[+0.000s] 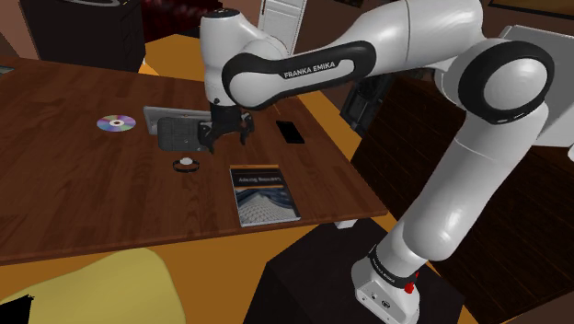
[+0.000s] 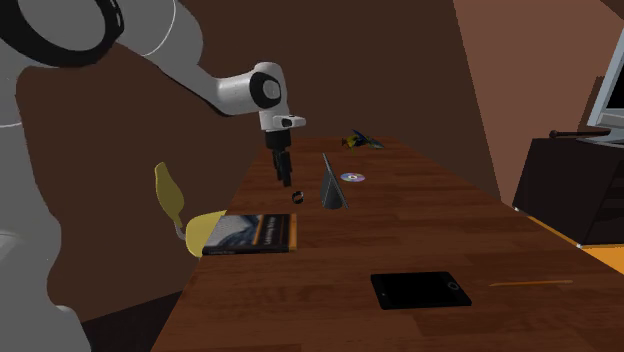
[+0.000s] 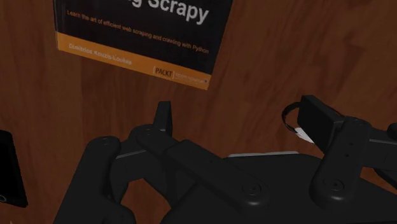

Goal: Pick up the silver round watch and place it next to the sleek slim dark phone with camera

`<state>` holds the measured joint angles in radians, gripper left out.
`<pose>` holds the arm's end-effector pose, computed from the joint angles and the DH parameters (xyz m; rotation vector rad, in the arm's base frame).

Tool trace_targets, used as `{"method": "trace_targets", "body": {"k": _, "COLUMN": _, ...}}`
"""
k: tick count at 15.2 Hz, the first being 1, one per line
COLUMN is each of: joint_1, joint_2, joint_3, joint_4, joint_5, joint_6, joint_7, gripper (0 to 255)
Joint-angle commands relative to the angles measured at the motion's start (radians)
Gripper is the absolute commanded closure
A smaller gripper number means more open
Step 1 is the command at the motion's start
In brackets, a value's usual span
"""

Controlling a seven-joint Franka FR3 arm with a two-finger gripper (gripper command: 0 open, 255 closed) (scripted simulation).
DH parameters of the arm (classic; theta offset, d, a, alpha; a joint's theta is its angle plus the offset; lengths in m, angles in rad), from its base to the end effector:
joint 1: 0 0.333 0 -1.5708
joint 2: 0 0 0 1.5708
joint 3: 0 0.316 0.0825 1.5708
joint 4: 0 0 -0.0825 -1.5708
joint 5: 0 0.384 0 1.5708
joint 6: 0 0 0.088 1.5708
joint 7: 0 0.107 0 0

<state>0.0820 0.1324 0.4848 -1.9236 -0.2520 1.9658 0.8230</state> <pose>0.5015 0.2908 0.4241 2.9578 -0.2248 0.0774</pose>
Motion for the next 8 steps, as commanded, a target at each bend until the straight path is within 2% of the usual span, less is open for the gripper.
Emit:
{"method": "trace_targets", "body": {"k": 1, "joint_1": 0.032, "joint_2": 0.092, "joint_3": 0.005, "joint_4": 0.079, "joint_5": -0.070, "joint_6": -0.015, "joint_7": 0.065, "gripper": 0}}
{"method": "trace_targets", "body": {"k": 7, "joint_1": 0.166, "joint_2": 0.370, "joint_3": -0.032, "joint_4": 0.376, "joint_5": -0.238, "joint_6": -0.107, "joint_7": 0.184, "gripper": 0}}
{"method": "trace_targets", "body": {"k": 8, "joint_1": 0.165, "joint_2": 0.372, "joint_3": -0.035, "joint_4": 0.367, "joint_5": -0.240, "joint_6": -0.095, "joint_7": 0.185, "gripper": 0}}
